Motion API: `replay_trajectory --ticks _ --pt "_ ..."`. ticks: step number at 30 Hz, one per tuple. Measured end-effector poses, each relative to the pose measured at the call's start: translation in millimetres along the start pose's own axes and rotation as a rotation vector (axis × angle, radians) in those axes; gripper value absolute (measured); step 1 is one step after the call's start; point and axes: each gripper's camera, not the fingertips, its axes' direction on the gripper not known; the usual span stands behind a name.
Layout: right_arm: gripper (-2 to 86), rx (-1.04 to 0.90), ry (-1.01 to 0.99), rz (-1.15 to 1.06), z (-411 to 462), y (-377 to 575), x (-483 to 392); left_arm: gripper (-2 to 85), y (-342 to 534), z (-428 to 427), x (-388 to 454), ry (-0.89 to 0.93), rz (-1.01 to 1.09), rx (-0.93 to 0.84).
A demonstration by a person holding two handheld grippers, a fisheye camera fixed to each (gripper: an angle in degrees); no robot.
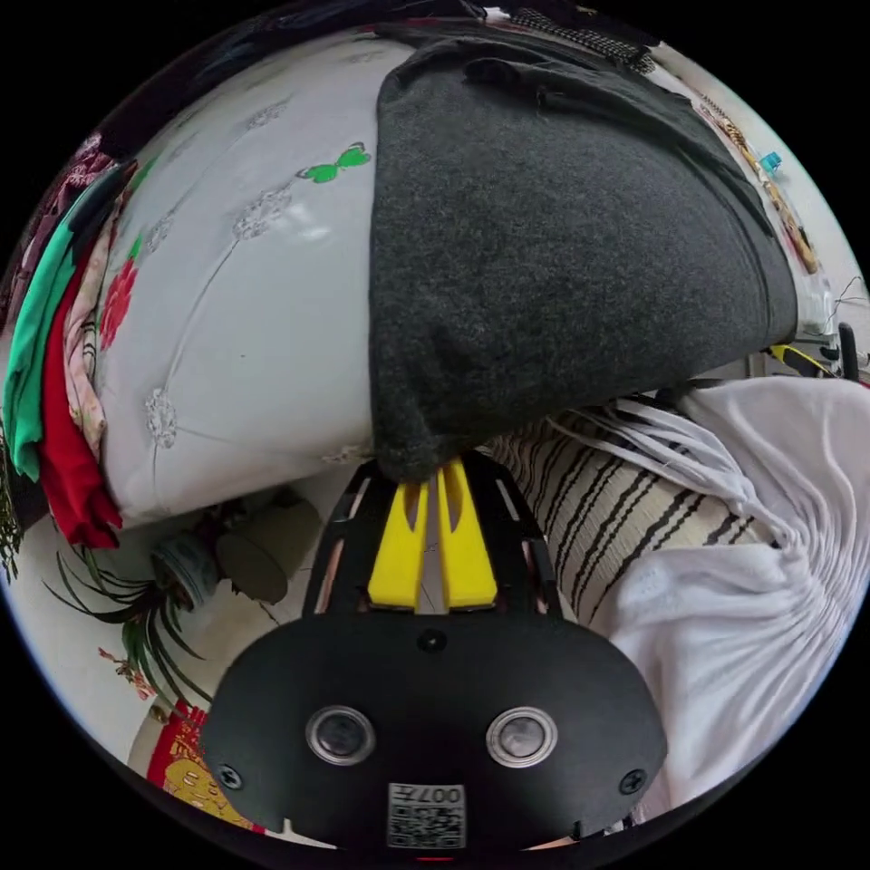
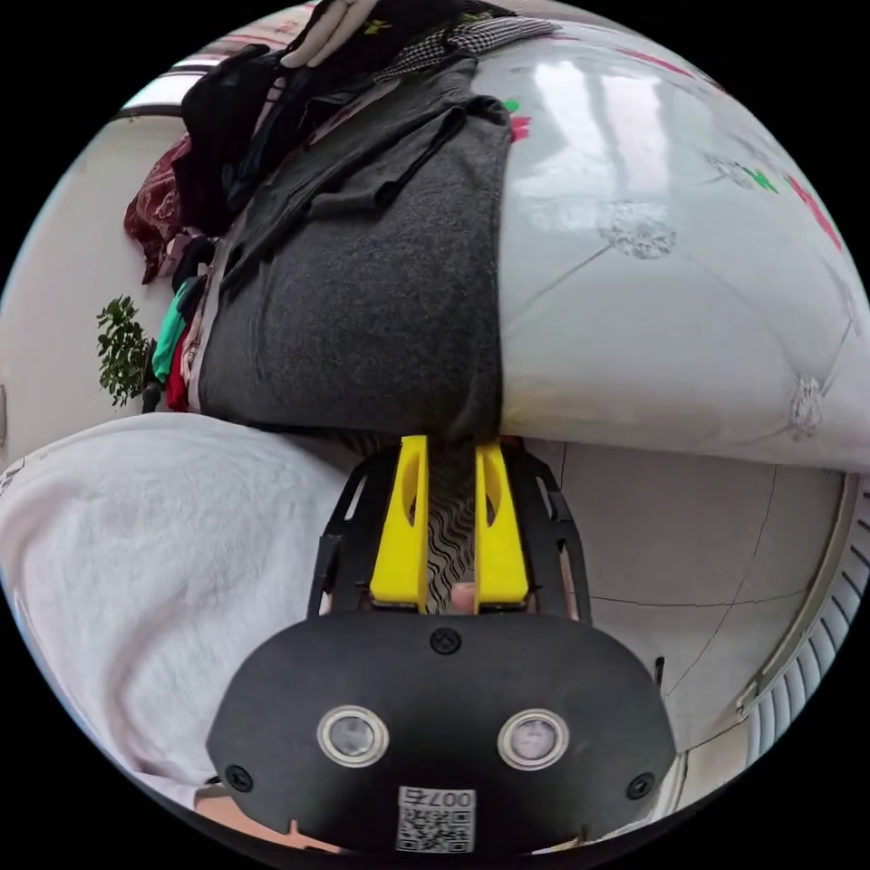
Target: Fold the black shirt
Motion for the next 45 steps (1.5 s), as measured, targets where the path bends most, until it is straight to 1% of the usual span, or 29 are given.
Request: replay_trajectory --ticks 2,4,6,9,11,12,14,17,19,20,21,22,23,26,28,31,32,33,34,35,36,38,39,40,41,42,44,45 --pt "1.3 -0.048 0.048 -0.077 -1 -2 -1 -0.7 -3 -9 5 0.036 0.061 -0.003" --pt "0.7 -0.032 0.039 -0.143 -11 5 -2 -0.8 0 -23 6 0.077 0.132 0.026" --pt "0.4 -0.02 -0.032 -0.185 -25 12 3 -0.9 6 -42 0 0.136 0.171 0.079" --pt "0.1 0.016 -0.136 -0.214 -51 23 18 -0.9 15 -72 -27 0.242 0.141 0.165" --pt "0.0 0.045 -0.232 -0.213 -71 28 32 -0.9 21 -93 -54 0.386 0.109 0.243" --pt "0.0 0.055 -0.26 -0.213 -76 29 36 -0.9 22 -99 -60 0.419 0.104 0.261" --pt "-0.1 0.102 -0.381 -0.204 -93 30 50 -0.9 24 -121 -83 0.564 0.114 0.337" --pt "-0.1 0.15 -0.516 -0.184 -106 24 69 -0.6 20 -145 -106 0.637 0.107 0.417" --pt "-0.1 0.151 -0.559 -0.173 -108 17 78 -0.1 12 -150 -116 0.619 0.068 0.395" --pt "-0.1 0.142 -0.545 -0.17 -108 13 81 0.5 8 -149 -117 0.553 0.047 0.351" --pt "-0.1 0.134 -0.533 -0.169 -107 11 81 2.2 7 -147 -116 0.51 0.045 0.328" --pt "-0.1 0.118 -0.513 -0.171 -104 8 81 5.5 9 -139 -112 0.431 0.035 0.29" --pt "-0.1 0.104 -0.504 -0.176 -100 7 80 9.2 12 -129 -110 0.398 0.011 0.253" --pt "-0.1 0.081 -0.499 -0.172 -86 11 79 15.1 24 -100 -109 0.383 -0.068 0.158" --pt "-0.1 0.071 -0.497 -0.165 -78 14 79 15.9 26 -87 -104 0.382 -0.077 0.132" --pt "-0.1 0.052 -0.503 -0.15 -69 16 82 13.3 9 -75 -93 0.388 -0.052 0.092" --pt "-0.1 0.05 -0.508 -0.146 -68 15 83 7.6 -2 -72 -91 0.346 -0.054 0.033" --pt "-0.1 0.05 -0.51 -0.148 -68 15 84 4.7 -7 -70 -90 0.303 -0.056 0.001" --pt "-0.1 0.052 -0.512 -0.153 -70 14 84 2.2 -11 -69 -89 0.207 -0.029 -0.036" --pt "-0.1 0.052 -0.515 -0.159 -72 13 85 0.6 -11 -72 -86 0.193 0.05 -0.026" --pt "-0.1 0.055 -0.519 -0.162 -73 13 85 0.3 -11 -74 -86 0.222 0.087 -0.019" --pt "-0.1 0.08 -0.545 -0.154 -78 15 91 -0.5 -9 -88 -98 0.442 0.169 0.006" --pt "-0.1 0.085 -0.554 -0.148 -80 15 93 -0.6 -8 -94 -103 0.49 0.175 0.02" --pt "-0.1 0.098 -0.573 -0.138 -82 15 97 -0.7 -8 -105 -116 0.597 0.184 0.048" --pt "-0.1 0.112 -0.594 -0.126 -85 14 100 -0.7 -9 -118 -132 0.7 0.18 0.098" --pt "-0.1 0.118 -0.608 -0.119 -87 13 102 -0.8 -11 -125 -141 0.747 0.179 0.127" --pt "-0.1 0.158 -0.695 -0.108 -97 3 107 -0.8 -22 -157 -174 0.9 0.188 0.269" --pt "-0.1 0.17 -0.714 -0.107 -101 -1 108 -0.8 -26 -165 -182 0.924 0.191 0.307"
